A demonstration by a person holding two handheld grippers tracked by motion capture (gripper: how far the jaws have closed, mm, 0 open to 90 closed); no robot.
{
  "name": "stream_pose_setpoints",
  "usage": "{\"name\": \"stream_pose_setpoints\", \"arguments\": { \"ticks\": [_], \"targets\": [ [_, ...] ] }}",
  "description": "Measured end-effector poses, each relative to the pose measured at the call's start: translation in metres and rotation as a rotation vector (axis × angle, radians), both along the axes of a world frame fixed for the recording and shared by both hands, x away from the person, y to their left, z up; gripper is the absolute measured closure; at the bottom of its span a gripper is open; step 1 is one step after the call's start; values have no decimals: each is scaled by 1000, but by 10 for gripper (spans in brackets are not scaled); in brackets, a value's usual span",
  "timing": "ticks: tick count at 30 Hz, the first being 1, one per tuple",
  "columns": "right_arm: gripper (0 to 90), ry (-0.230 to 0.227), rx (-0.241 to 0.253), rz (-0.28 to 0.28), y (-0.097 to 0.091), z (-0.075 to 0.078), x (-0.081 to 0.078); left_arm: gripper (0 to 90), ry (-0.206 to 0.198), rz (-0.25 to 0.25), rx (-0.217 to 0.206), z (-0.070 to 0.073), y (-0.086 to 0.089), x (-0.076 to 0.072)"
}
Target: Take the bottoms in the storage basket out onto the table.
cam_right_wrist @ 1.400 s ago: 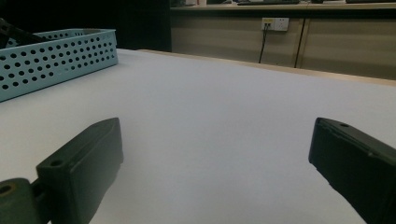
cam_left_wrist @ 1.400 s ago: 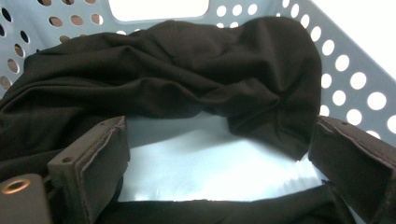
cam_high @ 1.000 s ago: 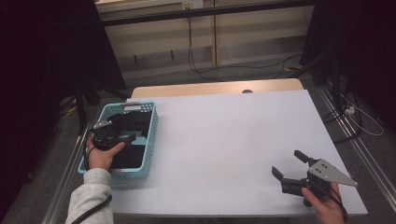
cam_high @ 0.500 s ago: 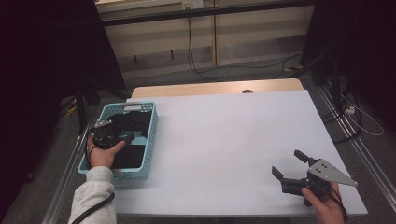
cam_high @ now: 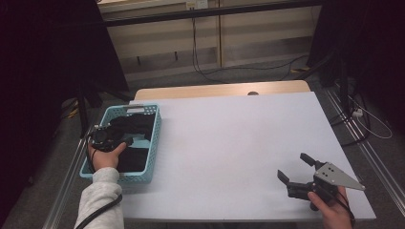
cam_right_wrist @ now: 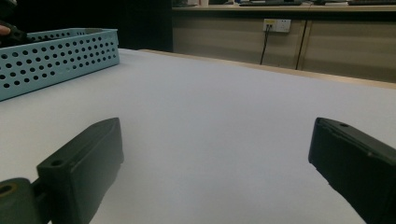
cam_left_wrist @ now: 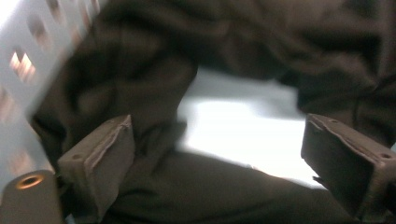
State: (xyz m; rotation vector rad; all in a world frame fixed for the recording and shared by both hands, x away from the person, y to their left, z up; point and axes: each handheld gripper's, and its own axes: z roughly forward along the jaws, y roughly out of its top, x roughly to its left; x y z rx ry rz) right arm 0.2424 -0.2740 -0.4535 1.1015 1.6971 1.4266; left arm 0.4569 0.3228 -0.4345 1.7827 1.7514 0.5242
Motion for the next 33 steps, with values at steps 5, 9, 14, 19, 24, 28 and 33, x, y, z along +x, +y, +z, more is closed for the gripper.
{"name": "stream_pose_setpoints", "arguments": {
  "ticks": [5, 9, 14, 19, 24, 28, 33],
  "targets": [
    [24, -7, -4, 2, 1, 1, 0, 122, 35, 27, 13, -7, -5, 9],
    [24, -7, -5, 1, 0, 0, 1, 138, 53, 12, 60, -9, -13, 15],
    [24, -6, 1, 0, -1, 0, 2, 443, 34, -44, 8, -11, -23, 23],
    [26, -3, 3, 0, -1, 0, 2, 772, 29, -9, -57, -12, -24, 29],
    [27, -1, 8, -1, -2, -1, 2, 880, 44, 1, -102, -12, -22, 34],
    [26, 1, 13, -6, -3, -1, 2, 888, 38, 5, -88, -6, -23, 38],
    [27, -2, 11, -2, -2, -1, 2, 888, -50, -12, -95, 16, -26, 42]
  ]
}}
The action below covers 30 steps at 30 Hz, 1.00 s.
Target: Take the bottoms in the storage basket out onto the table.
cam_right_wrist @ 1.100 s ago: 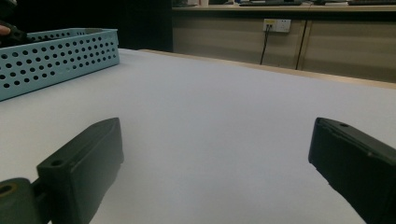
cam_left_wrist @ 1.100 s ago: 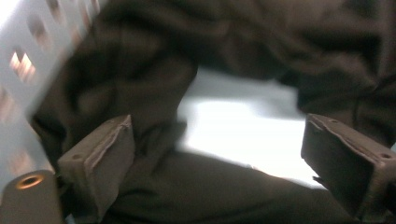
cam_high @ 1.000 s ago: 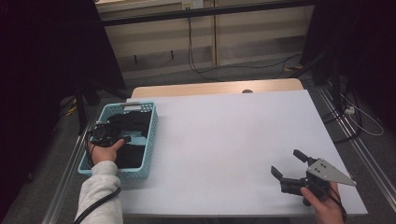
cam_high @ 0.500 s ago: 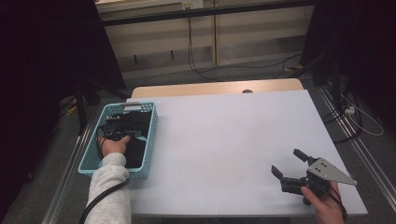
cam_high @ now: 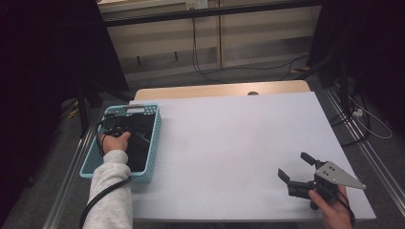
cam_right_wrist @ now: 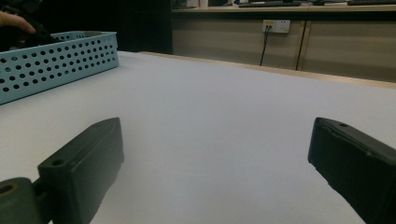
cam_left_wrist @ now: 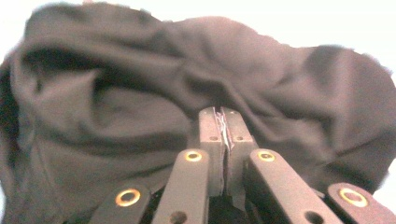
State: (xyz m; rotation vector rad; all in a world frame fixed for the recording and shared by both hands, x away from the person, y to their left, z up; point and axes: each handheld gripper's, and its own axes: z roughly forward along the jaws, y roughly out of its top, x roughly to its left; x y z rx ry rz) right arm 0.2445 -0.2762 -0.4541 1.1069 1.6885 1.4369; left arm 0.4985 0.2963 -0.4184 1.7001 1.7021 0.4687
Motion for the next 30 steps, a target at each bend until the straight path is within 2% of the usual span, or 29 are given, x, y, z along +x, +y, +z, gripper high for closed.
{"name": "stream_pose_setpoints", "arguments": {
  "ticks": [1, 3, 5, 6, 8, 9, 12, 14, 17, 19, 20, 21, 22, 23, 24, 25, 26, 30],
  "targets": [
    [26, 0, 0, 1, 0, 0, 0, 888, -12, -13, 17, 7, -1, 1],
    [26, -3, -4, -2, 0, 0, 0, 887, -62, -9, 12, 16, -7, 4],
    [26, -5, 2, -9, 0, 1, 0, 887, -87, -9, 0, 23, -12, 8],
    [26, -4, 0, -8, -1, 1, 0, 887, -86, -19, 1, 26, -13, 9],
    [26, -3, -1, -4, 0, 0, 0, 887, -116, -27, 1, 32, -17, 13],
    [27, -3, -2, -3, 0, 0, 0, 887, -116, -45, 2, 33, -19, 15],
    [26, -5, -5, -1, 0, 0, 0, 884, -107, -49, 11, 26, -27, 18],
    [26, -2, -3, -2, 0, 0, 0, 882, -95, -70, 40, 19, -31, 20],
    [26, -1, -1, -3, 0, 0, -1, 872, -100, -84, 60, 12, -30, 20],
    [26, -1, -1, -3, -1, 0, -1, 841, -111, -92, 59, 9, -29, 21],
    [26, -1, -2, -3, -1, 0, -1, 788, -113, -93, 68, 8, -29, 22],
    [26, -1, -2, 0, -1, 0, -1, 666, -114, -89, 80, 7, -30, 24],
    [26, 0, -2, -1, 0, 0, -1, 580, -109, -92, 95, 6, -30, 25],
    [27, 2, -1, -1, 0, 0, -1, 538, -108, -72, 104, 6, -32, 26],
    [27, 2, 2, 1, 0, 0, 0, 437, -117, -51, 113, 5, -32, 27],
    [26, 2, 2, 3, 1, 0, 0, 291, -122, -34, 112, 4, -32, 29],
    [26, 0, 2, 5, 1, 0, 0, 212, -115, -27, 116, 3, -33, 30],
    [26, -1, 2, 11, 1, 0, 0, 112, -72, -53, 189, -8, -34, 33]
  ]
}}
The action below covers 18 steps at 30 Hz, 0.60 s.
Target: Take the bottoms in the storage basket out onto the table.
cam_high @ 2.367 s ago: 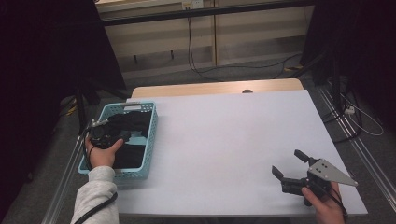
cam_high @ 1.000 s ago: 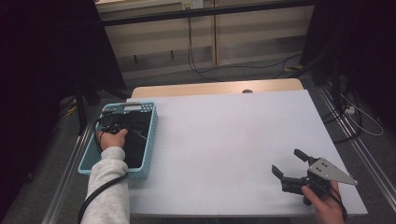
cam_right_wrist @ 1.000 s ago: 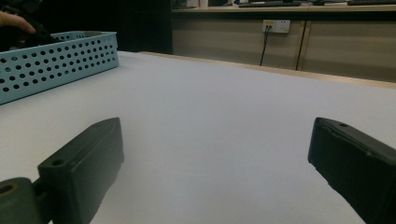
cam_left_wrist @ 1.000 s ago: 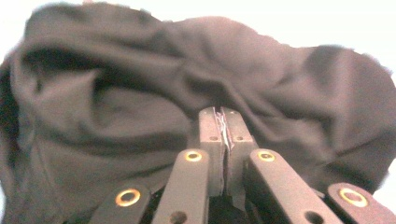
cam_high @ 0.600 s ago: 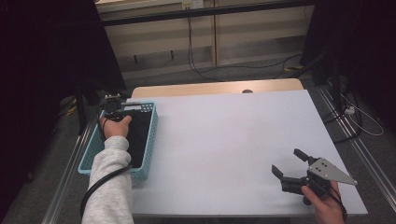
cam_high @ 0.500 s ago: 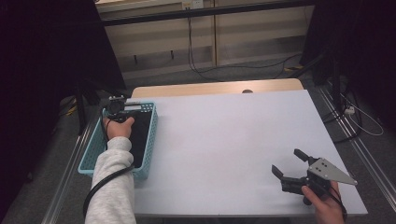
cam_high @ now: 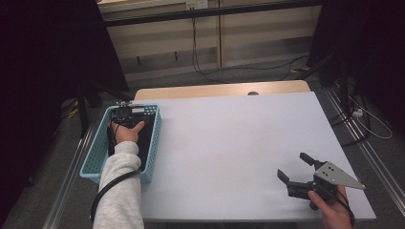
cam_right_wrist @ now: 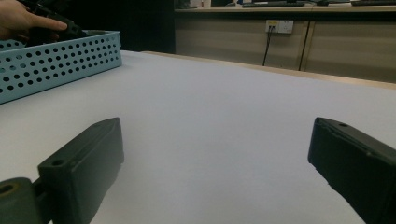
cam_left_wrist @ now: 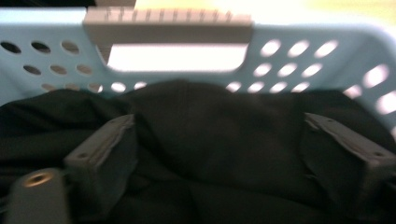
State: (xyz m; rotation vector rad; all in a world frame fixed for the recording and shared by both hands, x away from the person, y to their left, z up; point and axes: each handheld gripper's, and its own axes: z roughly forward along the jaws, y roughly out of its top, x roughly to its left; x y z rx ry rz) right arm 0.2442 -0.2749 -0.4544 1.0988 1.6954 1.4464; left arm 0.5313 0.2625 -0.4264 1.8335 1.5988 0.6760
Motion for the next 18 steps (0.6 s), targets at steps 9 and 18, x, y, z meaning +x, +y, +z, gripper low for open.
{"name": "stream_pose_setpoints", "arguments": {
  "ticks": [9, 18],
  "targets": [
    [26, 1, 3, 5, 0, 0, 0, 197, 85, -22, -26, -16, 6, 2],
    [26, -1, 0, 6, 0, 0, -1, 715, 161, -28, -135, -15, 15, -13]
  ]
}}
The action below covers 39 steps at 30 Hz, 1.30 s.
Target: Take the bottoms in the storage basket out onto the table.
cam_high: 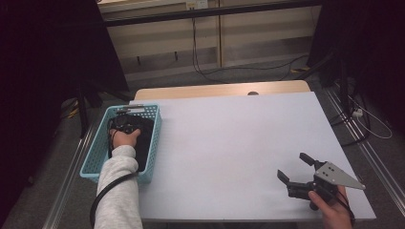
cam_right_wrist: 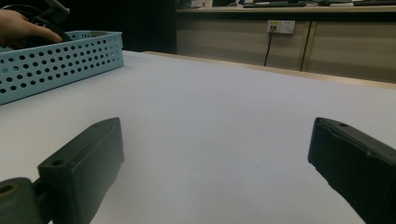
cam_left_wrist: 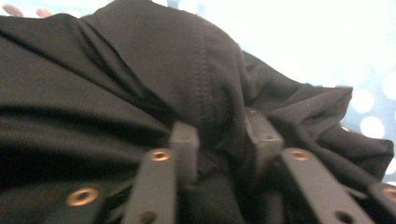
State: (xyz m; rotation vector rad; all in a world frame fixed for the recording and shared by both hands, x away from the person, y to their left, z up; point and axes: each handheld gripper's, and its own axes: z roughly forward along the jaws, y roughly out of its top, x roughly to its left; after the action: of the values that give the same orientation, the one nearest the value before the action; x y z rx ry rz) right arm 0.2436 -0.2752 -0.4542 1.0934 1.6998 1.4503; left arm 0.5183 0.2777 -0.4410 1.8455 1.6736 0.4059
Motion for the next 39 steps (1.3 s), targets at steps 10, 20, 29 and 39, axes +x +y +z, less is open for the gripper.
{"name": "stream_pose_setpoints", "arguments": {
  "ticks": [10, 20, 29, 39],
  "targets": [
    [27, -8, -7, 0, 0, 2, -1, 760, 65, -98, 31, 12, 7, -27],
    [26, -16, -8, 4, 3, 4, -1, 356, -33, -41, 55, 36, 19, -35],
    [26, -14, -4, 1, 2, 4, -2, 122, -88, 84, 117, 32, 34, -31],
    [27, -16, -5, 13, 4, 3, -1, 78, -10, 118, 165, -1, 33, -26]
  ]
}}
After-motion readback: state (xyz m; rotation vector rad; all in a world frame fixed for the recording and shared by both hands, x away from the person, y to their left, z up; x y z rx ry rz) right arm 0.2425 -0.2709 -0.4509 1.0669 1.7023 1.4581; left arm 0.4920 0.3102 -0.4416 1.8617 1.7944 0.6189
